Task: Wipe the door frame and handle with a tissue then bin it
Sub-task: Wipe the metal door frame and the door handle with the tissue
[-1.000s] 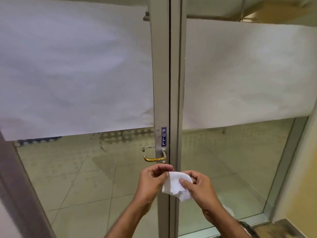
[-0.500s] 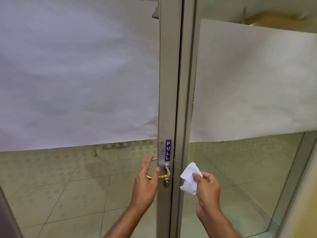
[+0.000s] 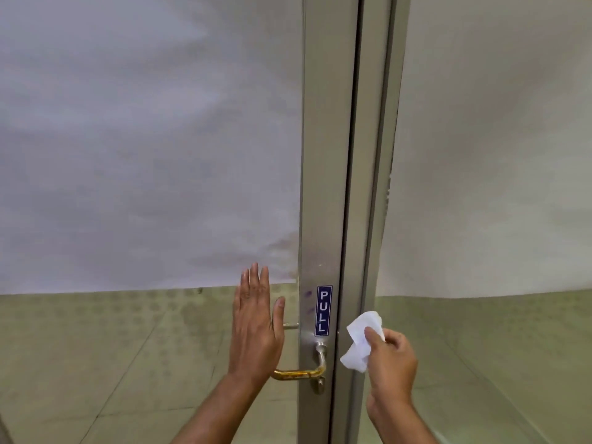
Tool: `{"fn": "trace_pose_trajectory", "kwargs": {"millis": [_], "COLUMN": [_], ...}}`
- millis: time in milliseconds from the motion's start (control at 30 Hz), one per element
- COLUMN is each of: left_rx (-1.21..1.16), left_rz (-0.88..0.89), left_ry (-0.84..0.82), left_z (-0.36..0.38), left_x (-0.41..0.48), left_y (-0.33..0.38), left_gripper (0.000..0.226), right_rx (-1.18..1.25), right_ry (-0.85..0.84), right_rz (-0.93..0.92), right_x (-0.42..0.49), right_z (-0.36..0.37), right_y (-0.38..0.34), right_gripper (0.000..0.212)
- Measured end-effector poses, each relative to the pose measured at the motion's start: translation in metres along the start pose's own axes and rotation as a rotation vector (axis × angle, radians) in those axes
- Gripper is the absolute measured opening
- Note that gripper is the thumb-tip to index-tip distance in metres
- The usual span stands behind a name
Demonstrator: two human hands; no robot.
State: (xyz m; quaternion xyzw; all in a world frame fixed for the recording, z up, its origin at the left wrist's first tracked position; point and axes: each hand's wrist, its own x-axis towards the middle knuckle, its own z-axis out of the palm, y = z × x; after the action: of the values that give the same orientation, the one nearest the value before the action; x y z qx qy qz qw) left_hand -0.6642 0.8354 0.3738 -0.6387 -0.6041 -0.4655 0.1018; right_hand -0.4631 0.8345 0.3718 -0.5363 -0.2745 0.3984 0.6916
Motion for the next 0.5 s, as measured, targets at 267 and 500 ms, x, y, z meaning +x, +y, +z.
{"fn": "trace_pose_trajectory", "kwargs": {"millis": [267, 500], "left_rx": [0.084, 0.097], "left_rz": [0.088, 0.163], "left_ry": [0.050, 0.081], "left_z": [0.028, 0.035], "left_x": [0.021, 0.041], "left_y": [-0.025, -0.038], "left_gripper": [0.064, 0.063], "right_rx": [-0.132, -0.406], "right_ry": [0.018, -0.226], "right_rz": [-0.427, -0.690], "right_x": [0.022, 0.031], "right_z": [0.047, 0.077], "right_y": [0.018, 0.048], "right_gripper": [0.025, 0.023]}}
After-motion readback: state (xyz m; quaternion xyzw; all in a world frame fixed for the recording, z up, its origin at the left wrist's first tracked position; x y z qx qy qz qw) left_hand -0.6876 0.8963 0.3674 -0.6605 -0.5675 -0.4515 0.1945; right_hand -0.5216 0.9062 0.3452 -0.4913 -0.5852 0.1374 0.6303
